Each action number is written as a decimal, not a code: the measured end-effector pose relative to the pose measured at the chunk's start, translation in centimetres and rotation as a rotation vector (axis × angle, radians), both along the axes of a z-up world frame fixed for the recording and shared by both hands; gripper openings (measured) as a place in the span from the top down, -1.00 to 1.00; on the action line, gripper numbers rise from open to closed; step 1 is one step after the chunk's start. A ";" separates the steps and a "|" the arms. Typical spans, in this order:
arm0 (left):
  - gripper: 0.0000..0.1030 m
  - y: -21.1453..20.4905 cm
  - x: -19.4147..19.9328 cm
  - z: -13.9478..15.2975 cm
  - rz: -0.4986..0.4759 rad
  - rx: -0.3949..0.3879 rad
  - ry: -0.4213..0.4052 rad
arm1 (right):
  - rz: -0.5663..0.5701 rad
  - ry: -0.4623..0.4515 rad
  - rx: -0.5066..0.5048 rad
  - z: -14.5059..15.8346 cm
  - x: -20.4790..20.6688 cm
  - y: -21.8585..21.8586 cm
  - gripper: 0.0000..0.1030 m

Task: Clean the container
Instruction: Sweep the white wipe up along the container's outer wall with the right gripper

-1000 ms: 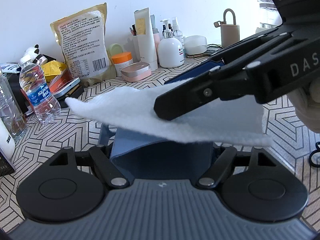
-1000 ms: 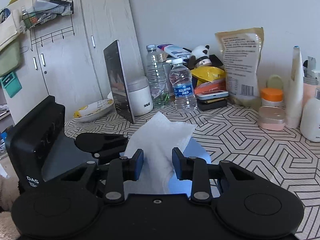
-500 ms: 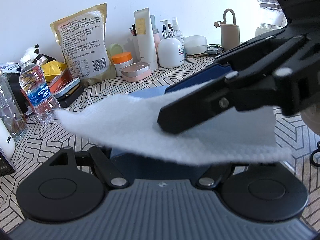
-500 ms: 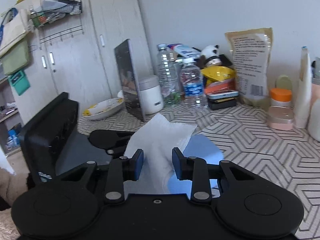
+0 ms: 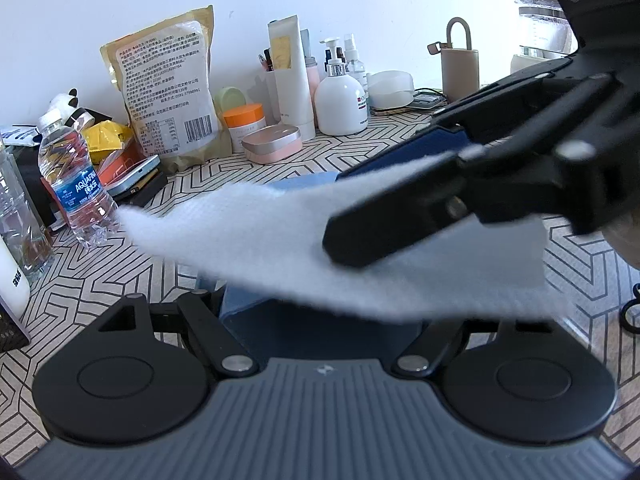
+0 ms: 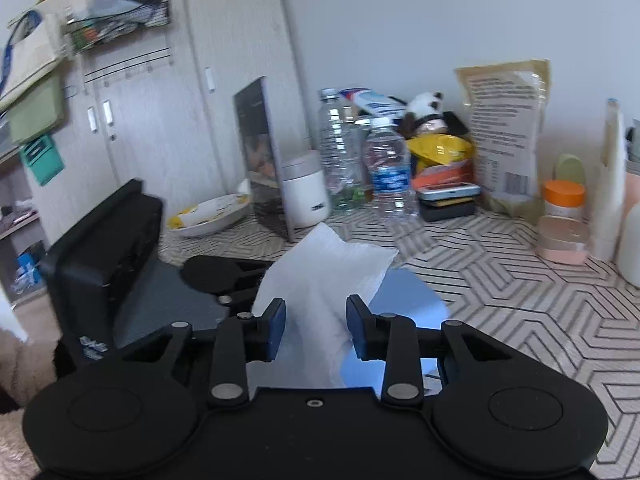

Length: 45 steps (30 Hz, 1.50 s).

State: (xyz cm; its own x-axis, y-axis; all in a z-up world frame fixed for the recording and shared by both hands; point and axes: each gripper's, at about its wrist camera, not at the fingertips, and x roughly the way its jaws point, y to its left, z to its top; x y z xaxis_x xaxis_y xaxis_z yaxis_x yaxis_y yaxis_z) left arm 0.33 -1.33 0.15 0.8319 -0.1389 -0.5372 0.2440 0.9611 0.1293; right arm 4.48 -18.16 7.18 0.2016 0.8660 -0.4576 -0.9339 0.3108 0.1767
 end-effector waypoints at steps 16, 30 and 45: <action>-0.52 0.4 0.1 0.0 0.000 -0.007 0.000 | -0.095 0.026 -0.022 -0.1 1.4 -0.4 0.24; -0.51 -0.4 -0.4 0.0 -0.001 -0.007 -0.002 | -0.110 0.125 -0.004 -0.5 2.1 -2.2 0.34; -0.51 -0.6 -0.5 0.1 0.000 -0.014 0.001 | -0.213 0.056 -0.084 -0.8 2.4 -2.2 0.35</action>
